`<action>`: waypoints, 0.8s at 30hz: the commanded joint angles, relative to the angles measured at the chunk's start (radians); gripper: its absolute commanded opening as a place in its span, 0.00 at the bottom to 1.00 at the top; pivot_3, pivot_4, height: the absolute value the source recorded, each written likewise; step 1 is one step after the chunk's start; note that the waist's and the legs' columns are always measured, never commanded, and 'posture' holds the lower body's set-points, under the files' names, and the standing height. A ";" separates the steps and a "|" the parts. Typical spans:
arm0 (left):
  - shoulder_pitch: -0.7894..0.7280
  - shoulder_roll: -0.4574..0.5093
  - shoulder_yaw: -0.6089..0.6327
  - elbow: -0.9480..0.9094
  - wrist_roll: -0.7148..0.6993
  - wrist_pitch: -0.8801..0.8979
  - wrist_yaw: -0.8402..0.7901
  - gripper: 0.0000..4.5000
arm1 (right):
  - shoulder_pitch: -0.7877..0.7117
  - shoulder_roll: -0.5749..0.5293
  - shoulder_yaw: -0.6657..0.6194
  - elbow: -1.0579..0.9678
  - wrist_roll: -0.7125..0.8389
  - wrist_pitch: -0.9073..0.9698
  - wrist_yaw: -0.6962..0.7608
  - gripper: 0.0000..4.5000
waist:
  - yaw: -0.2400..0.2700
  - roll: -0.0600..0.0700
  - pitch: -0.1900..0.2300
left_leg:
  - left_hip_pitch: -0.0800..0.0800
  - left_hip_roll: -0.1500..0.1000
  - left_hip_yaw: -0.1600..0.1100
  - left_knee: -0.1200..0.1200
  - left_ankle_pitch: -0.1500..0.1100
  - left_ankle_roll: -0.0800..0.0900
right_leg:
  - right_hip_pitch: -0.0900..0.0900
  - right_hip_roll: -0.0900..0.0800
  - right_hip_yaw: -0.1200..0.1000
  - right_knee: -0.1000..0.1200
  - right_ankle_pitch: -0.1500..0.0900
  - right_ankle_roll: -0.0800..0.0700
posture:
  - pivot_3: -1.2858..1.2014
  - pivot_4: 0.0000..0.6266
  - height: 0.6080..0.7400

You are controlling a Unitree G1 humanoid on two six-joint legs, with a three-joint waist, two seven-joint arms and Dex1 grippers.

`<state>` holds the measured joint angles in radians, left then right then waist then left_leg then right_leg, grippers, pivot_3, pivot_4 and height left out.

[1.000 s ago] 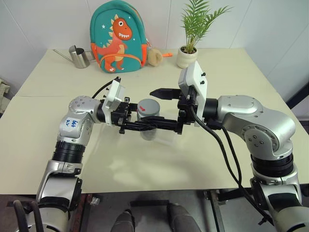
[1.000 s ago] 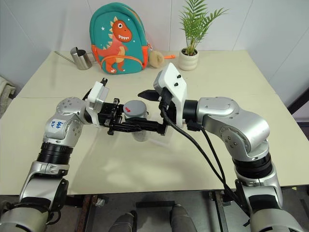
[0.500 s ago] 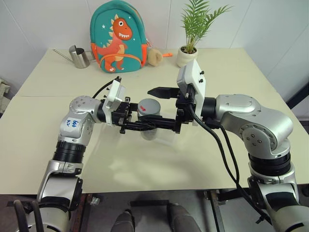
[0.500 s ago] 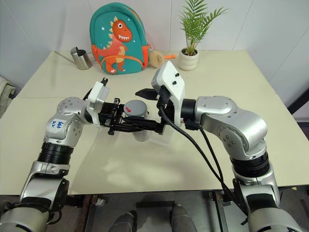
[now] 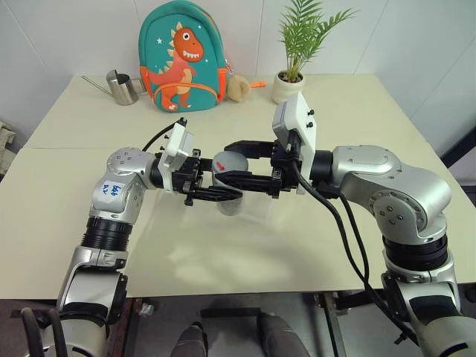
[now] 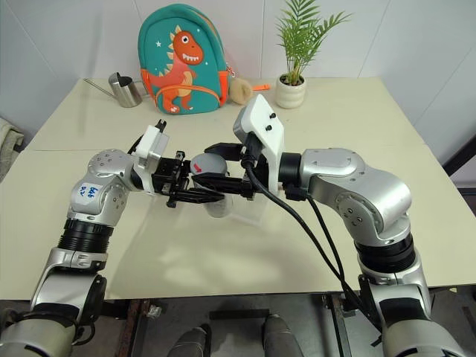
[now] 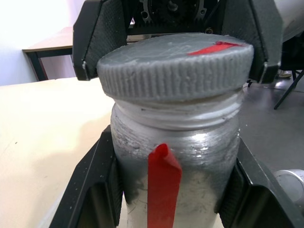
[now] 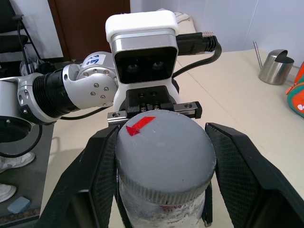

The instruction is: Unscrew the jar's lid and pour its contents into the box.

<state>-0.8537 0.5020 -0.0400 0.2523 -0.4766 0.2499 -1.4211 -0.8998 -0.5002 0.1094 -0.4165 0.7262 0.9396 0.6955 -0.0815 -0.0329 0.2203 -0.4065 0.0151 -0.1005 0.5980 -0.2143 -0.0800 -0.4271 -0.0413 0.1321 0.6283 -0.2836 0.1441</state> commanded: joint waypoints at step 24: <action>0.067 0.101 0.060 -0.049 0.013 0.001 0.059 0.45 | 0.014 -0.157 -0.148 0.112 -0.167 -0.067 -0.085 0.56 | 0.003 0.000 0.000 | 0.000 0.000 0.000 0.000 0.000 0.000 | 0.000 0.000 0.000 0.000 0.000 0.000 | 0.52 0.24 1.00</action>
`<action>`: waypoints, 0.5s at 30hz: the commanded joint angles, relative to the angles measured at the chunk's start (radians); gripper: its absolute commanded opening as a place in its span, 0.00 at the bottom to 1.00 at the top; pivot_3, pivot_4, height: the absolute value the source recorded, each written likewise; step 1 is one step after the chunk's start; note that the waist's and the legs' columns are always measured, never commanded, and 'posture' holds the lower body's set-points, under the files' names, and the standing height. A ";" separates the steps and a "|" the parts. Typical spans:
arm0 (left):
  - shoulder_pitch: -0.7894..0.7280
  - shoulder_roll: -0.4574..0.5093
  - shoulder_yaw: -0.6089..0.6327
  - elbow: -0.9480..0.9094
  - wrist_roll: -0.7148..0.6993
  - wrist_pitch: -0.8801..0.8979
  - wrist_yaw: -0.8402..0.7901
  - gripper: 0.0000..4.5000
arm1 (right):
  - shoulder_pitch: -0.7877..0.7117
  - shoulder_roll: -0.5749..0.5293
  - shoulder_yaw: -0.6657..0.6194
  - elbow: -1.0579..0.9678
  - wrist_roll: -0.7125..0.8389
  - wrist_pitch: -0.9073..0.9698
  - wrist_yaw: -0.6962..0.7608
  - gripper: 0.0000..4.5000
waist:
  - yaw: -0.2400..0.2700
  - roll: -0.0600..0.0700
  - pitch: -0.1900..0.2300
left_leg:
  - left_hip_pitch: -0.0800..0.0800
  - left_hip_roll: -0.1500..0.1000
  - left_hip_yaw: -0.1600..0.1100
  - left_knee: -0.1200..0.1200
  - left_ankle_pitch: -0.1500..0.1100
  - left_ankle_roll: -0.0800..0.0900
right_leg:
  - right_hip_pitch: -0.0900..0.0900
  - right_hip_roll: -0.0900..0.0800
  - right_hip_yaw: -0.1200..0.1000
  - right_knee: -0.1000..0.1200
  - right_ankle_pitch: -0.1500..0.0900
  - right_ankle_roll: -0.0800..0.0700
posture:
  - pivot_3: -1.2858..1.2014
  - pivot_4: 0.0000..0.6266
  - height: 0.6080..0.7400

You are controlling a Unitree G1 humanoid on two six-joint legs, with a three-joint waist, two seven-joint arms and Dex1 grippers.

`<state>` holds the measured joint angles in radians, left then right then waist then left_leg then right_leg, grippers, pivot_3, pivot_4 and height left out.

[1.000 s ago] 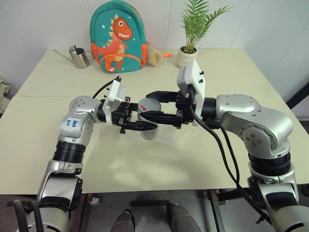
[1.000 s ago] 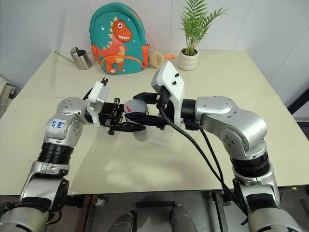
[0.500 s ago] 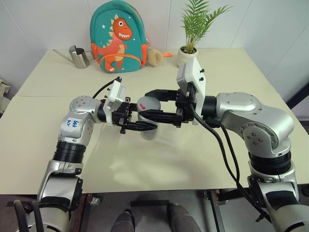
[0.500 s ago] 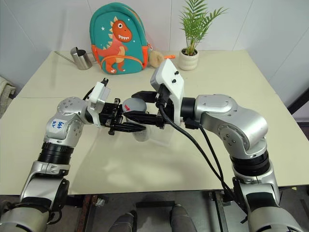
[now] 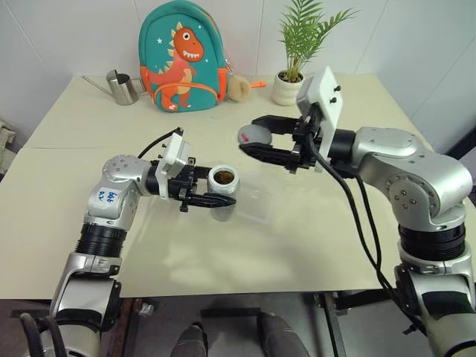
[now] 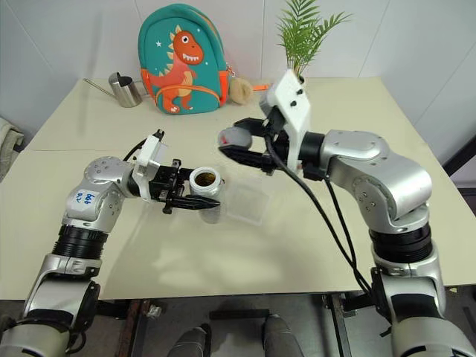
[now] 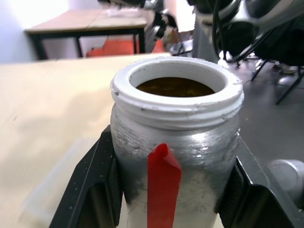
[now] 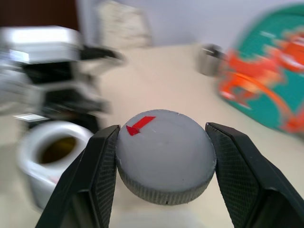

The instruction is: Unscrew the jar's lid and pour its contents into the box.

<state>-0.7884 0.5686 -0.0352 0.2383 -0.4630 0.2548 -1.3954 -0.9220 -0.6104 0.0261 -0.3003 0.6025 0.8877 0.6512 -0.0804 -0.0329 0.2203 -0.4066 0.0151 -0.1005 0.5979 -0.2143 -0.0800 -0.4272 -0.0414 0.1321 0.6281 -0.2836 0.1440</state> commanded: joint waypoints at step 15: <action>-0.085 0.065 0.119 0.176 0.098 -0.168 0.197 0.45 | 0.487 -0.046 -0.188 -0.055 -0.161 0.006 -0.245 0.56 | 0.006 0.000 0.000 | 0.000 -0.001 0.001 0.001 0.000 0.000 | 0.000 0.000 0.001 0.000 0.000 0.001 | 0.52 0.24 1.00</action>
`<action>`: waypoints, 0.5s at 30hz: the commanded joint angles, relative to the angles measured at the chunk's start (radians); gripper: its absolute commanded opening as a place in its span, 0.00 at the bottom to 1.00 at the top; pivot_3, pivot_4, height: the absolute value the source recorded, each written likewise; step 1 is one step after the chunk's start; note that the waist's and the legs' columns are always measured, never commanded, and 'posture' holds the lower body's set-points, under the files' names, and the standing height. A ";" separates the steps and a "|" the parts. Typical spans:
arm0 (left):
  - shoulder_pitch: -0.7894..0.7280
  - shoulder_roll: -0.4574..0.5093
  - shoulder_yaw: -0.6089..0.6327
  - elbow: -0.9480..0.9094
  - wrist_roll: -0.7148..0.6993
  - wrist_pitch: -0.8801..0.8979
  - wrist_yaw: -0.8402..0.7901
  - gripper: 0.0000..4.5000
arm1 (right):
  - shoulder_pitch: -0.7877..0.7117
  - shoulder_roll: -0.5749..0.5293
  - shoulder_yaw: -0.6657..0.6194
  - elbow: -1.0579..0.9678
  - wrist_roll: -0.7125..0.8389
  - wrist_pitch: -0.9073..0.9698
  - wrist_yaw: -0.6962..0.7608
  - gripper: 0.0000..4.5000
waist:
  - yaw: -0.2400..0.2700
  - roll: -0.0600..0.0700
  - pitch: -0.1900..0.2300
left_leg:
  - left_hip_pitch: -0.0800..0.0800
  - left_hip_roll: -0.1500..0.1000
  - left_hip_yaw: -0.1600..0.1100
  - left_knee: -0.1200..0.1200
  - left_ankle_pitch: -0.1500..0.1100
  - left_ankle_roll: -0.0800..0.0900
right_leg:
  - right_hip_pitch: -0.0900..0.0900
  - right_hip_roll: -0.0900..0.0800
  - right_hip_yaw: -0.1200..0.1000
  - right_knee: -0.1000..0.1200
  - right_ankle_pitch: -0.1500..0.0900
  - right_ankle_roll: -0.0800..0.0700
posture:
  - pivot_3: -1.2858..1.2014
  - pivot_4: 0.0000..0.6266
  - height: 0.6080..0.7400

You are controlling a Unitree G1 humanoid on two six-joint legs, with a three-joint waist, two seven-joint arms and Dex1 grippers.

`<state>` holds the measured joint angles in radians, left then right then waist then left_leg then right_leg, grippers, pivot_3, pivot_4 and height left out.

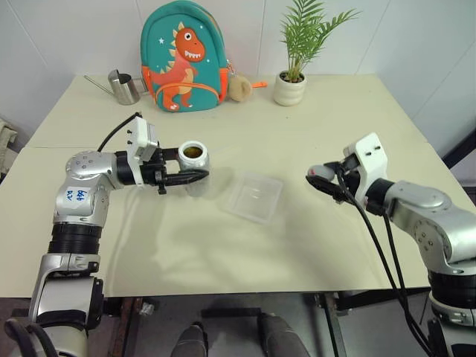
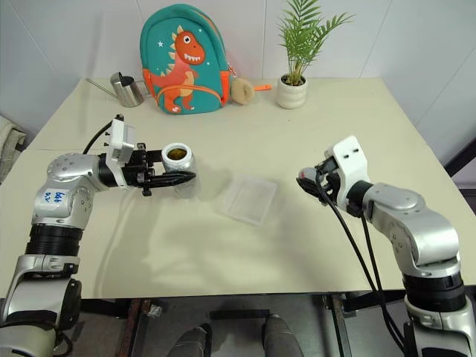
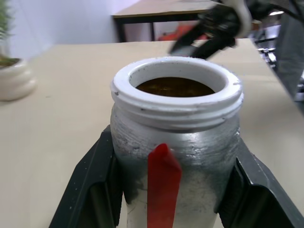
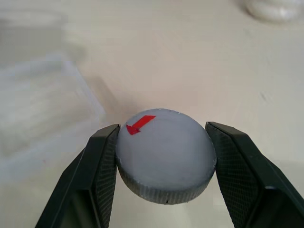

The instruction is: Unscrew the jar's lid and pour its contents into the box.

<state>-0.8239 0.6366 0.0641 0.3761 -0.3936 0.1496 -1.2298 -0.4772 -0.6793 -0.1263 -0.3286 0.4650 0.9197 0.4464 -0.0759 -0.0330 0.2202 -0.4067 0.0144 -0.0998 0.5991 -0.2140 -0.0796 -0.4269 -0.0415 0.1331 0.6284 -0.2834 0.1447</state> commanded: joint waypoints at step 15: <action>-0.214 -0.127 -0.026 0.301 0.151 -0.350 0.076 0.45 | 0.225 0.186 -0.044 0.073 -0.088 -0.205 -0.071 1.00 | 0.010 -0.001 -0.001 | 0.000 -0.001 0.000 0.001 0.000 0.000 | 0.001 0.000 0.001 0.000 0.001 0.001 | 0.52 0.24 1.00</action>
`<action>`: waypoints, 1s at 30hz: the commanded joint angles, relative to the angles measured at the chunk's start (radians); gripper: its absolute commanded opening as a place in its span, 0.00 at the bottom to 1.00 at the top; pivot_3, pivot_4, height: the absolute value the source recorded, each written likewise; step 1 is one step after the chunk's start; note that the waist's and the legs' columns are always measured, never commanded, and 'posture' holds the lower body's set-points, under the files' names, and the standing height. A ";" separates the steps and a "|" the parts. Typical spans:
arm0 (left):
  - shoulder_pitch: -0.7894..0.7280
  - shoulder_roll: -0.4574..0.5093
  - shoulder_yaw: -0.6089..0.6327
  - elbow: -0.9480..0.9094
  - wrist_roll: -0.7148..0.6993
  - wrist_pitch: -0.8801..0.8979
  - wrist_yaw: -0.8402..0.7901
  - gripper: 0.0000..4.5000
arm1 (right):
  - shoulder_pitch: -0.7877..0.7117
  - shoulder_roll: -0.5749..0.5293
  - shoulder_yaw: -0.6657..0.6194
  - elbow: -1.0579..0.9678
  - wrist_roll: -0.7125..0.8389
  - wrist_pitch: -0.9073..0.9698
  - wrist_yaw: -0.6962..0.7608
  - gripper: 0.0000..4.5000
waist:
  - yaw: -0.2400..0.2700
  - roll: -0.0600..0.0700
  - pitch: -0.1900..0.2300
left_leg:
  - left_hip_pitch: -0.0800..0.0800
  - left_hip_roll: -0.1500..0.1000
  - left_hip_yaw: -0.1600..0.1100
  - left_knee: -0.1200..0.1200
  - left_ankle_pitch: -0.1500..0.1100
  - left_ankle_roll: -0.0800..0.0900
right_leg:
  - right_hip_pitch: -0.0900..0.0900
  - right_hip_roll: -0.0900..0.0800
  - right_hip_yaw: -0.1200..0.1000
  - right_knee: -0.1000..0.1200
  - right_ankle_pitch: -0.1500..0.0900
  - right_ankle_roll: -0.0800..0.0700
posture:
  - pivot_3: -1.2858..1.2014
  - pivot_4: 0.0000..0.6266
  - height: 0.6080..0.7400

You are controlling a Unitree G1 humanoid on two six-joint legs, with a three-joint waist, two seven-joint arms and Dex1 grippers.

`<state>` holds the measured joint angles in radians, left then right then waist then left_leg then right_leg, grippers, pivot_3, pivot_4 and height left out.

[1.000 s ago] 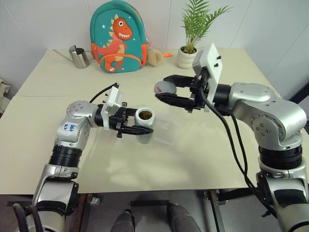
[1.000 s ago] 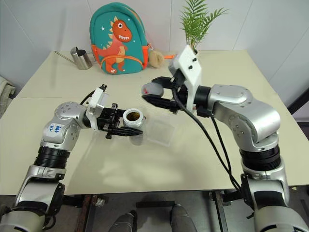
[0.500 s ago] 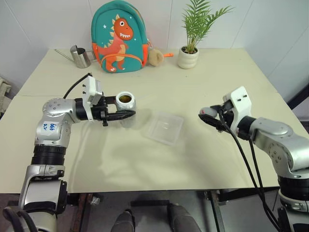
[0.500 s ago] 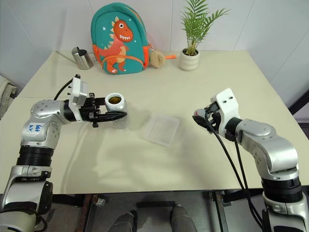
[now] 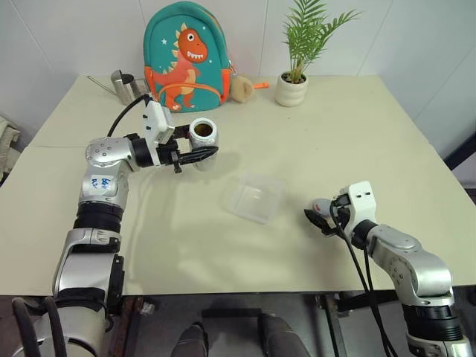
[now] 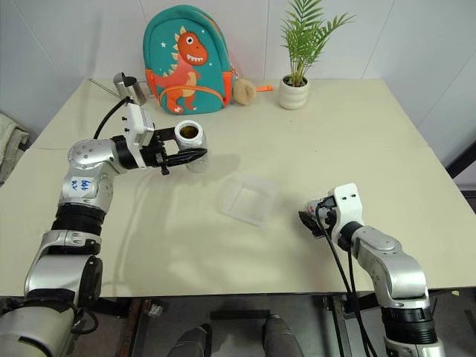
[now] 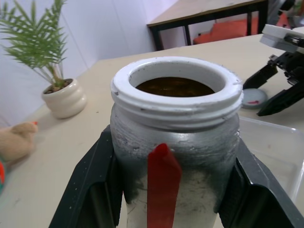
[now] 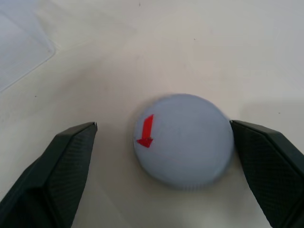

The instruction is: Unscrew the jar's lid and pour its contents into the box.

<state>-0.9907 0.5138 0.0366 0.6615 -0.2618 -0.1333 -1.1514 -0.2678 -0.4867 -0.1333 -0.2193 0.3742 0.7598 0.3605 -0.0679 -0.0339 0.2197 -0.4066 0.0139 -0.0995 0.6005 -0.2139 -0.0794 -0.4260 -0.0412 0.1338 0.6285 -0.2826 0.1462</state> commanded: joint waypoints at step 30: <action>-0.508 -0.029 -0.811 0.357 1.480 -0.814 1.507 0.45 | 0.256 -0.197 -0.241 -0.415 0.403 -0.147 0.339 1.00 | 0.026 -0.005 0.003 | 0.000 -0.002 0.001 0.012 -0.002 0.001 | 0.013 0.000 0.004 -0.019 0.006 0.011 | 0.52 0.24 1.00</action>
<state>-1.4505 0.4856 -0.7050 1.0384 1.0994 -0.9856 0.1759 -0.0141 -0.6931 -0.3642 -0.5965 0.7742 0.6351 0.7149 -0.0419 -0.0389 0.2223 -0.4070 0.0121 -0.0980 0.6121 -0.2171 -0.0779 -0.4127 -0.0411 0.1382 0.6095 -0.2774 0.1577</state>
